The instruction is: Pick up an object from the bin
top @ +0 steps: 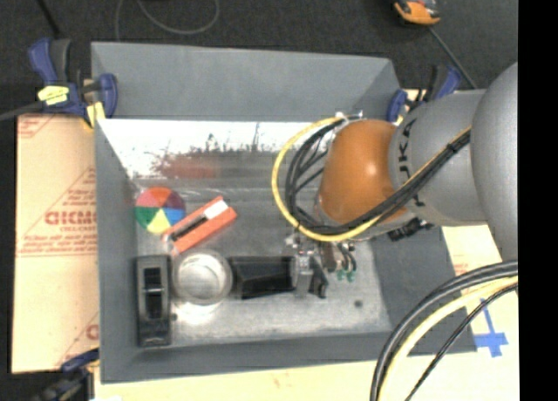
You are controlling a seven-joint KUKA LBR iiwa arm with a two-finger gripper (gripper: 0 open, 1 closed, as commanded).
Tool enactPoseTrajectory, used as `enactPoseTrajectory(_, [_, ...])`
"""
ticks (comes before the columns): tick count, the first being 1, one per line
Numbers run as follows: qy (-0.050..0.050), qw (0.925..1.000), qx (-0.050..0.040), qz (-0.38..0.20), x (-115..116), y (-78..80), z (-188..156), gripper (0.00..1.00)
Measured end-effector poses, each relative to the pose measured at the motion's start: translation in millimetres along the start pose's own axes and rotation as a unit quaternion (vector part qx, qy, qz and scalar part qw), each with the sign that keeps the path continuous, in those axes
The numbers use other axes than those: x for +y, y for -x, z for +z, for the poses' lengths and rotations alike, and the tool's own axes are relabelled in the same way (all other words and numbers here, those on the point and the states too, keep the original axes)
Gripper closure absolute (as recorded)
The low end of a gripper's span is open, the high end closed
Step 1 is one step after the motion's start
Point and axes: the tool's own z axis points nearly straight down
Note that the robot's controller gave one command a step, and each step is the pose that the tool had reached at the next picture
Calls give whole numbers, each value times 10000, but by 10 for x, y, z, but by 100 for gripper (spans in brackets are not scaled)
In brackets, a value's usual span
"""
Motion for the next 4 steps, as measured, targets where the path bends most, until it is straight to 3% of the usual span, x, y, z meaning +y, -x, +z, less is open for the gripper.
enactPoseTrajectory(1, [36,10000,-21,2,130,-531,-1344,100])
enactPoseTrajectory(2, [29,10000,-20,-2,124,-531,-1343,0])
enactPoseTrajectory(3, [27,10000,-20,-4,121,-531,-1343,0])
enactPoseTrajectory(4, [32,9997,-68,-213,99,-483,-994,0])
